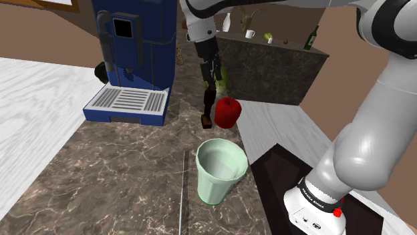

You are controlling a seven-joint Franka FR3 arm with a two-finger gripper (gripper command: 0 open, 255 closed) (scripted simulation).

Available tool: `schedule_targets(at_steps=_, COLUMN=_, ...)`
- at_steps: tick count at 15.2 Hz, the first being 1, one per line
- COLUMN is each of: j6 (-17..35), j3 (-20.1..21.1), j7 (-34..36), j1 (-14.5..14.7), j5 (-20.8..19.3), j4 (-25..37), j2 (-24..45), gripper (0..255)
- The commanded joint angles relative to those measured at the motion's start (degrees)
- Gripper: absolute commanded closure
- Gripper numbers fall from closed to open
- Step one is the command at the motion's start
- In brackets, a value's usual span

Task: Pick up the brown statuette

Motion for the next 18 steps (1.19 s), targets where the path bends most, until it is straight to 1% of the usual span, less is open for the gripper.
schedule_targets(at_steps=1, j6=-1.6, j3=0.96, j7=-1.63, j1=1.23, j5=-1.71, j4=5.55, j2=5.61, gripper=0)
schedule_targets(at_steps=8, j6=3.55, j3=0.85, j7=-1.03, j1=1.13, j5=-1.76, j4=0.92, j2=6.17, gripper=0)
schedule_targets(at_steps=11, j6=3.96, j3=0.84, j7=-0.98, j1=1.12, j5=-1.77, j4=0.57, j2=6.25, gripper=0)
schedule_targets(at_steps=12, j6=3.96, j3=0.85, j7=-0.96, j1=1.14, j5=-1.76, j4=0.59, j2=6.27, gripper=255)
schedule_targets(at_steps=18, j6=3.97, j3=0.85, j7=-0.96, j1=1.14, j5=-1.76, j4=0.56, j2=6.24, gripper=255)
